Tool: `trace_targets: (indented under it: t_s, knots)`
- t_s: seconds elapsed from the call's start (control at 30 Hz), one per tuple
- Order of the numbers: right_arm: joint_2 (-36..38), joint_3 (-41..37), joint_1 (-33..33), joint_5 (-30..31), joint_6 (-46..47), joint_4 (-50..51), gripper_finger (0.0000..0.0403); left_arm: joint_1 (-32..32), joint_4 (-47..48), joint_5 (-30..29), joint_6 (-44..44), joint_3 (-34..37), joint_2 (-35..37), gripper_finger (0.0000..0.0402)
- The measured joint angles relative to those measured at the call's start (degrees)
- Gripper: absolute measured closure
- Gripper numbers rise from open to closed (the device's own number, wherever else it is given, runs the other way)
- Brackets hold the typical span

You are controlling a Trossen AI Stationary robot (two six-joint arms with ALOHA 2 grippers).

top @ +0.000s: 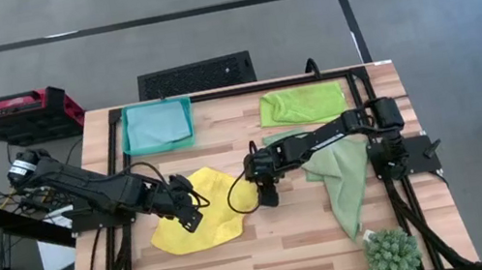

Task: Fold microfiber towels
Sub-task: Fold the yellow microfiber towel

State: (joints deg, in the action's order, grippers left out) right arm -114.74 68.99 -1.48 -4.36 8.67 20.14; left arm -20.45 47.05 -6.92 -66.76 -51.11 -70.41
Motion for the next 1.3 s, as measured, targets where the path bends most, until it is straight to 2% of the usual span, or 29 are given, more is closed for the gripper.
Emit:
trace_targets:
  t_s: [0.17,0.4,0.7,0.93,1.07,1.2,1.3]
  knots:
    - [-0.09,-0.02,0.09,0.17,0.99,0.26,0.0255,0.0,0.0,-1.46,-0.04,0.0,0.0,0.0253]
    - [-0.18,-0.11,0.2,0.44,1.43,0.82,0.0387,0.02,0.0,-1.52,-1.54,0.0,0.0,0.0253]
    - [2.05,-0.37,1.35,-1.03,1.41,3.12,0.0397,-1.56,0.03,0.13,-6.42,0.0,0.0,0.0253]
    - [4.81,-0.49,1.95,-1.07,1.42,5.11,0.04,-6.23,3.22,1.13,-18.84,0.25,0.0,0.0253]
    - [4.81,-0.48,1.41,-0.85,1.4,5.46,0.0401,-9.43,2.91,1.79,-28.06,3.16,0.02,0.0253]
    - [4.83,-0.48,0.74,-0.68,1.4,5.34,0.0401,-11.47,-0.85,-2.38,-31.42,6.71,0.0,0.0253]
    - [4.83,-0.47,0.57,-0.57,1.4,5.33,0.0401,-9.92,-3.12,-3.92,-32.53,9.13,0.0,0.0253]
